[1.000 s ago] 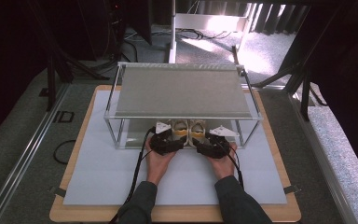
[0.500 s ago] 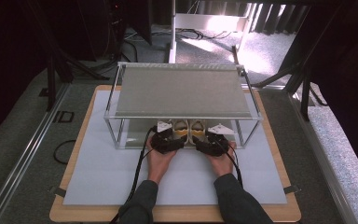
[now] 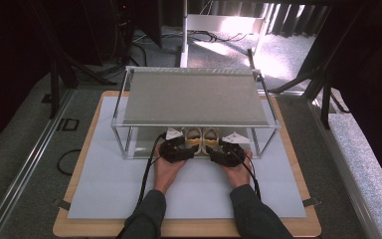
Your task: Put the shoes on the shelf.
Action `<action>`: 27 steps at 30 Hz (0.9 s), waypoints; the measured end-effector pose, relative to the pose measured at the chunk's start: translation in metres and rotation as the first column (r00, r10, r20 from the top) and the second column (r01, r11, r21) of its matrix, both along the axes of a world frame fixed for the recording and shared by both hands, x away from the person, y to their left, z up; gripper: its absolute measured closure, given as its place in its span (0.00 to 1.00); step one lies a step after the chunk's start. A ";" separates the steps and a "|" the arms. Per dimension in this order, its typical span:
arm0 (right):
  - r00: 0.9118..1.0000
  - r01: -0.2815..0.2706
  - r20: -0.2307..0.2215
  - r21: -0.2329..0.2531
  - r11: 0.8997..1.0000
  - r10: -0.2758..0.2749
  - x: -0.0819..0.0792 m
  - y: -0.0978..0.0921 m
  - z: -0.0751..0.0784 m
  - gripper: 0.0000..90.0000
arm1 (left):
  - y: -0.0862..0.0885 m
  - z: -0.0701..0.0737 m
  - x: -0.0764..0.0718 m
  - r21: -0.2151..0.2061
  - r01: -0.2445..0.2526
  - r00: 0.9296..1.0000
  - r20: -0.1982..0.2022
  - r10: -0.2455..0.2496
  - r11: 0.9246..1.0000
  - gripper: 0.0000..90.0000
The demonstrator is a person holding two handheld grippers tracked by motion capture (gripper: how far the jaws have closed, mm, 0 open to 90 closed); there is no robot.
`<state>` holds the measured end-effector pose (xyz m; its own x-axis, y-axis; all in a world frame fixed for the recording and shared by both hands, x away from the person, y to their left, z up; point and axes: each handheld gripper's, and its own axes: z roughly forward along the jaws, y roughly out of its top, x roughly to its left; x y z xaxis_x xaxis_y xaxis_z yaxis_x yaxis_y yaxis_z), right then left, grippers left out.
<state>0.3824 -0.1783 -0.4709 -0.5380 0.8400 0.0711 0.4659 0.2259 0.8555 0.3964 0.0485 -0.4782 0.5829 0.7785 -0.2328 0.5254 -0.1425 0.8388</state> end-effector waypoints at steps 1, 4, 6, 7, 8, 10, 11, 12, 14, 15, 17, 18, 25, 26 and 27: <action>1.000 0.001 0.000 0.000 1.000 -0.001 0.000 0.000 0.000 0.42 | 0.000 0.000 0.000 0.000 -0.003 1.000 0.002 0.003 1.000 0.34; 1.000 0.008 0.004 -0.003 1.000 -0.008 -0.001 0.001 0.000 0.41 | -0.002 -0.001 -0.002 0.011 -0.017 1.000 0.009 0.017 1.000 0.32; 1.000 0.012 0.004 -0.001 1.000 -0.012 -0.001 0.001 0.000 0.40 | -0.002 -0.001 -0.002 0.014 -0.024 1.000 0.008 0.024 1.000 0.31; 1.000 0.012 0.004 0.000 1.000 -0.012 -0.001 0.001 0.000 0.40 | -0.002 -0.002 -0.002 0.015 -0.027 1.000 0.001 0.027 1.000 0.30; 1.000 0.013 0.002 0.004 1.000 -0.013 -0.001 0.000 0.000 0.40 | -0.002 -0.002 -0.003 0.016 -0.032 0.999 -0.010 0.032 0.999 0.29; 1.000 0.016 0.002 0.009 1.000 -0.016 -0.003 -0.001 0.000 0.40 | -0.001 -0.002 -0.004 0.011 -0.045 0.999 -0.022 0.045 0.999 0.27; 1.000 0.014 0.002 0.016 1.000 -0.014 -0.004 -0.002 0.001 0.40 | 0.000 -0.002 -0.005 0.009 -0.048 0.999 -0.020 0.048 0.999 0.26; 1.000 0.013 0.003 0.023 1.000 -0.013 -0.006 -0.002 0.002 0.40 | 0.001 -0.002 -0.006 0.001 -0.052 0.998 -0.017 0.052 0.999 0.26; 1.000 0.014 0.011 0.022 1.000 -0.015 -0.009 -0.004 0.003 0.39 | 0.003 -0.002 -0.011 -0.011 -0.057 0.998 -0.026 0.057 0.998 0.26; 1.000 0.010 0.017 0.023 1.000 -0.010 -0.011 -0.005 0.004 0.39 | 0.005 -0.002 -0.013 -0.006 -0.055 0.998 -0.014 0.054 0.998 0.26; 1.000 0.007 0.030 0.016 1.000 -0.008 -0.014 -0.007 0.006 0.39 | 0.007 -0.002 -0.018 -0.003 -0.060 0.998 0.000 0.060 0.998 0.26; 0.999 0.005 0.034 0.015 1.000 -0.005 -0.016 -0.009 0.006 0.39 | 0.009 -0.002 -0.021 -0.009 -0.061 0.998 0.006 0.061 0.998 0.26; 0.998 0.006 0.056 0.009 1.000 -0.006 -0.028 -0.020 0.010 0.39 | 0.020 0.000 -0.036 -0.037 -0.053 0.998 0.018 0.054 0.998 0.28; 0.998 0.004 0.056 0.008 1.000 -0.004 -0.029 -0.021 0.011 0.39 | 0.021 0.001 -0.038 -0.041 -0.047 0.999 0.018 0.048 0.998 0.29; 0.998 0.002 0.058 0.008 1.000 -0.003 -0.031 -0.022 0.011 0.39 | 0.022 0.002 -0.041 -0.051 -0.040 0.999 0.016 0.041 0.998 0.30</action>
